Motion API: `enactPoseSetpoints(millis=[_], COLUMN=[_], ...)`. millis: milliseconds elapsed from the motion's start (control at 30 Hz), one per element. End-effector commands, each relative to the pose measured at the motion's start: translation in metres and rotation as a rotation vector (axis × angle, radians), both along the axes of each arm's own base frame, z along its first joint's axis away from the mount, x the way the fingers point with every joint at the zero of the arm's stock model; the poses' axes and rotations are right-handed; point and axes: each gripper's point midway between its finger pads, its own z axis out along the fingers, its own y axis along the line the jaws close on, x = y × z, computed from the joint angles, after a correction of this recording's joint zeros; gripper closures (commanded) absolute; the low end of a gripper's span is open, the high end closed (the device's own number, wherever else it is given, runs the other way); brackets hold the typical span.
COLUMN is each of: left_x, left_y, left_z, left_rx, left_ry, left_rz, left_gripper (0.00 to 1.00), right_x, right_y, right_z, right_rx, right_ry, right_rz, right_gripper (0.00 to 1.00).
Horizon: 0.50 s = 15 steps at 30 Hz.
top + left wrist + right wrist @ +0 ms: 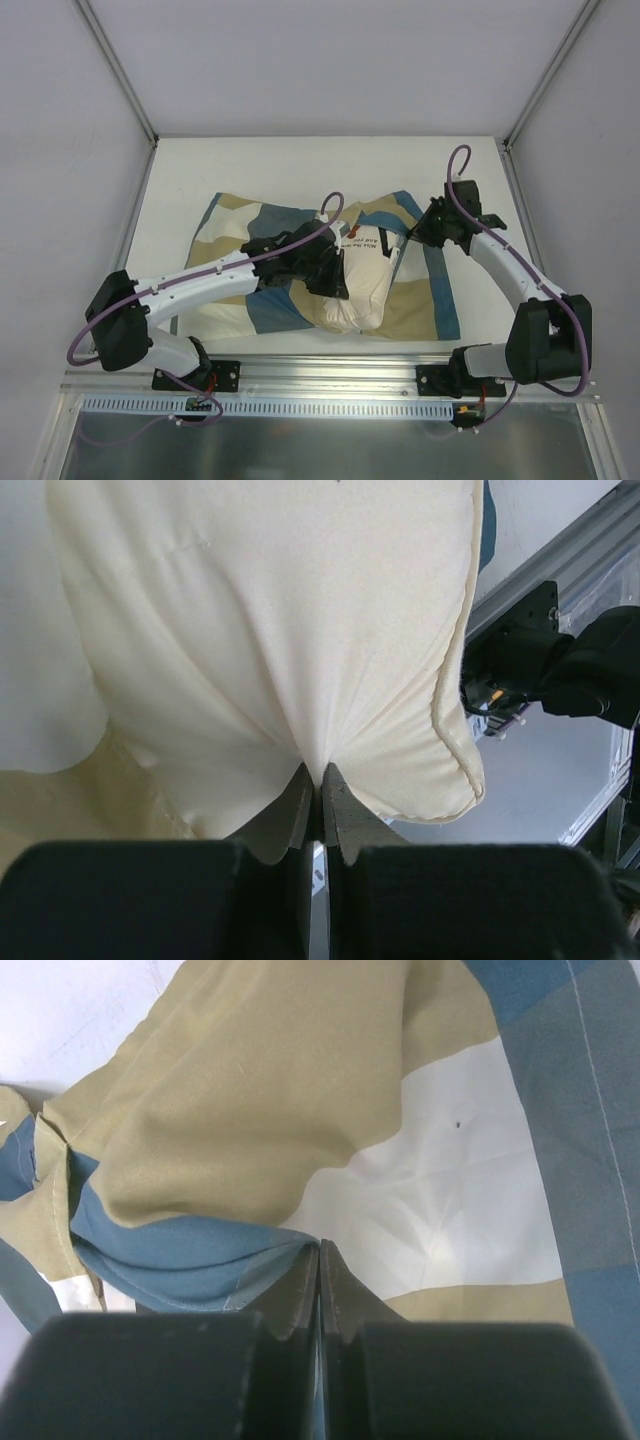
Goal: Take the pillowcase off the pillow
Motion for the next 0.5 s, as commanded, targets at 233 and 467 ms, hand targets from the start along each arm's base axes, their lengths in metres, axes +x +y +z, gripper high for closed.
enactPoseSetpoints(millis=[233, 467], left_x=[-0.045, -0.052], left_y=[0.026, 0.033], left_z=[0.014, 0.014], left_rx=[-0.022, -0.031], left_ry=[0.086, 0.088], left_rz=[-0.092, -0.103], left_gripper=[1.00, 1.00], right_x=[0.062, 0.077], right_y=[-0.020, -0.021], right_z=[0.031, 0.024], right_rx=[-0.013, -0.007], right_ry=[-0.160, -0.142], right_rz=[-0.096, -0.086], right_gripper=[0.99, 0.99])
